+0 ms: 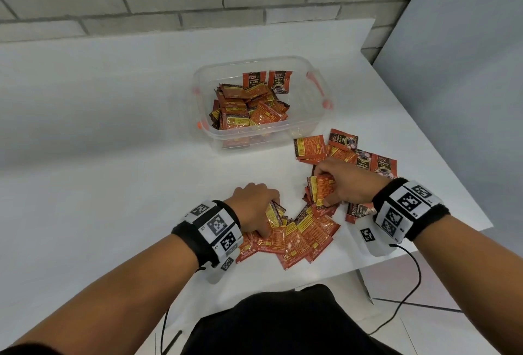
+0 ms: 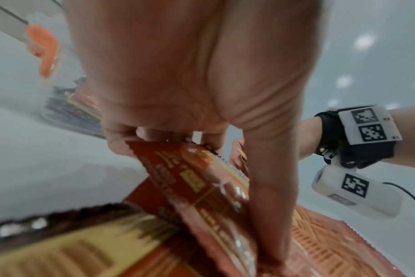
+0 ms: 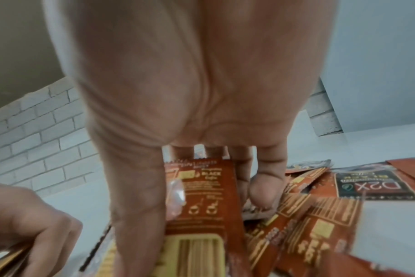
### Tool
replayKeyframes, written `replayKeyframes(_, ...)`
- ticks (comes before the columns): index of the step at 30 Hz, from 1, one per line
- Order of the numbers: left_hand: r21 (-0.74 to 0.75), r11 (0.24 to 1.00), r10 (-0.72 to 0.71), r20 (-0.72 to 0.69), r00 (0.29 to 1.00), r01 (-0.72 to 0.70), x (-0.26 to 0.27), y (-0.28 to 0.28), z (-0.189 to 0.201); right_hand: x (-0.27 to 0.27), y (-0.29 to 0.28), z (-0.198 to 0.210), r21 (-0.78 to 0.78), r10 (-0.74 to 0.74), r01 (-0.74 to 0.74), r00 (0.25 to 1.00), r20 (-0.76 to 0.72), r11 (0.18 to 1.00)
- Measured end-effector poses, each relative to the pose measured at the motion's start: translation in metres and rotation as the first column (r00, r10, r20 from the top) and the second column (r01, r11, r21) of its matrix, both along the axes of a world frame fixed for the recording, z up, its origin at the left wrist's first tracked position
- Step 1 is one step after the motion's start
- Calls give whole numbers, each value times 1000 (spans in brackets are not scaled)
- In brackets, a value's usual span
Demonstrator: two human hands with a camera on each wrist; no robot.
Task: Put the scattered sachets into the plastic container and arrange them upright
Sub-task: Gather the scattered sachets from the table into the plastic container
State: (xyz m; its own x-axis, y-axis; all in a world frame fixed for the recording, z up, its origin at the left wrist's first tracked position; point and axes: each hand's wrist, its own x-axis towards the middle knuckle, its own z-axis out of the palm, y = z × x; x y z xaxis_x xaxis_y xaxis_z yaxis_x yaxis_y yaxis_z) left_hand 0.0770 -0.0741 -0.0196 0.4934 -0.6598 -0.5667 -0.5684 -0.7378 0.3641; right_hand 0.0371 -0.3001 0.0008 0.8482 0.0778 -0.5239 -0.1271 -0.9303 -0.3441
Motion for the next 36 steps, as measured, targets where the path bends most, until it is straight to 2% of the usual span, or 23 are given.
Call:
replayKeyframes(3,31,999,-31,41,999,30,-2,-3,-2,-2,-3,3,85,-93,94,995,-21,992)
replayKeyframes(7,92,995,-57,92,994,49,-4,-7,-2,-2,-6,3,116,-150,154,988,-42,981)
replayKeyframes(9,70,997,-34,87,996,28,-4,-8,-1,-2,-7,3,156,-179,183,983,-41,971)
replayKeyframes(12,-11,996,85,2,996,-85,4,-3,4,-1,-8,5,278,-235,235,971,-35,931)
replayKeyframes(15,-132,962,222,-144,965,-241,19,6,5,1,-9,7,351,-308,300,951,-35,887)
replayKeyframes(20,-336,802,390,-331,859,-494,40,25,21,20,-11,14,441,-456,405,890,12,801)
replayKeyframes(23,-425,655,458,-435,776,-625,54,38,44,37,2,36,579,-552,440,834,20,687)
replayKeyframes(26,-540,458,528,-474,705,-706,79,46,74,63,17,55,654,-620,428,781,80,624)
replayKeyframes(27,-569,410,561,-459,689,-713,91,45,83,75,20,57,649,-629,425,770,107,631)
replayKeyframes(28,-588,399,602,-411,685,-704,105,42,91,88,25,61,651,-636,421,762,125,632)
replayKeyframes(30,-576,460,672,-271,690,-675,134,32,99,115,33,62,631,-645,422,745,168,651)
replayKeyframes(33,-490,610,701,-34,713,-623,165,10,95,156,42,54,536,-632,448,741,225,716)
replayKeyframes(36,-383,686,683,45,729,-618,174,-8,80,183,45,36,311,-568,495,794,218,811)
